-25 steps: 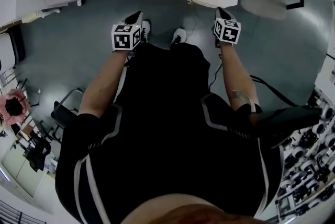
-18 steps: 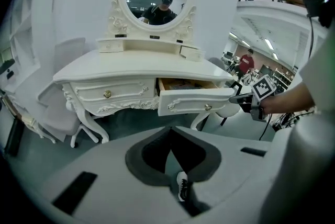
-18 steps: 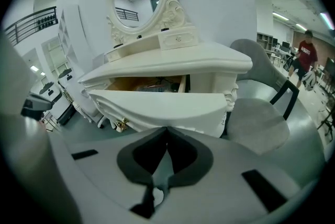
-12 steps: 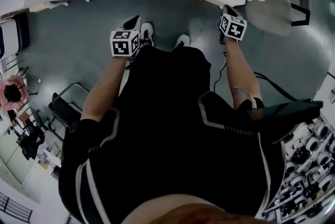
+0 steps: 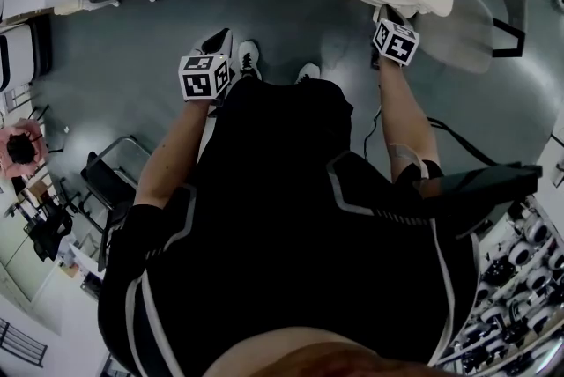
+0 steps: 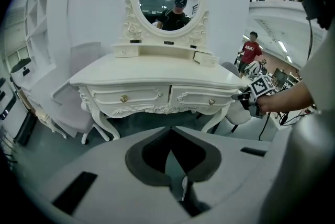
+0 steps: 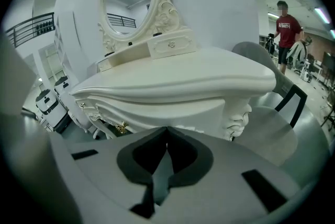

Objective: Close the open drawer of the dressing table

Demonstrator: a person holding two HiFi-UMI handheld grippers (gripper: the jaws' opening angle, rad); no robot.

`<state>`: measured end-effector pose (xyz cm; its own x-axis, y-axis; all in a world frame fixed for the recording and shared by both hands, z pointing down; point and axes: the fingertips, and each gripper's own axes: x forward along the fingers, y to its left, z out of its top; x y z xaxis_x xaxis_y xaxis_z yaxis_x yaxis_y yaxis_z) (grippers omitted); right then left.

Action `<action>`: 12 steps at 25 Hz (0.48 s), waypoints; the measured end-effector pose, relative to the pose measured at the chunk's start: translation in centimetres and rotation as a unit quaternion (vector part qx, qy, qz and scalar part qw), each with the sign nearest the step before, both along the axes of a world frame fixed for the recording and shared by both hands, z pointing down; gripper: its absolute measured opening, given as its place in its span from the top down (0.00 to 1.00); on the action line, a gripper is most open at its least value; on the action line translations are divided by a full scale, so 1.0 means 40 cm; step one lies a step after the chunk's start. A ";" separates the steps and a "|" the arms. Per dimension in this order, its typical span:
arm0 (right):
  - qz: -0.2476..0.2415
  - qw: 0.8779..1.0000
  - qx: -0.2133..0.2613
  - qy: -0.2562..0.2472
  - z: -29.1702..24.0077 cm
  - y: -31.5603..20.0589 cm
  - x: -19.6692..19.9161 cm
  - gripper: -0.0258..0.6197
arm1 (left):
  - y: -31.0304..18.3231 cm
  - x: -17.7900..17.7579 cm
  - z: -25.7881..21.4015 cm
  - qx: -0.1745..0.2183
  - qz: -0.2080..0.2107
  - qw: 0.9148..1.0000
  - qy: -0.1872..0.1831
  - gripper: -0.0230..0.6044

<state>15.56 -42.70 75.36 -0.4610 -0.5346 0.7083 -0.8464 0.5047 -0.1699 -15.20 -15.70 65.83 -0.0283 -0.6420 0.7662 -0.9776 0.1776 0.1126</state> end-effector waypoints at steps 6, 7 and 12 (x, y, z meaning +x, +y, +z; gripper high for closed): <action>0.026 0.999 0.020 -0.020 -0.009 -0.037 -0.010 0.95 | 0.002 -0.019 -0.012 0.001 -0.003 1.000 0.001 0.96; 0.031 0.999 0.025 -0.028 -0.013 -0.043 -0.016 0.95 | 0.004 -0.025 -0.020 0.002 -0.004 1.000 0.001 0.96; 0.040 0.996 0.054 -0.051 -0.007 -0.058 -0.028 0.95 | -0.014 -0.014 -0.072 0.022 -0.003 1.000 -0.003 0.96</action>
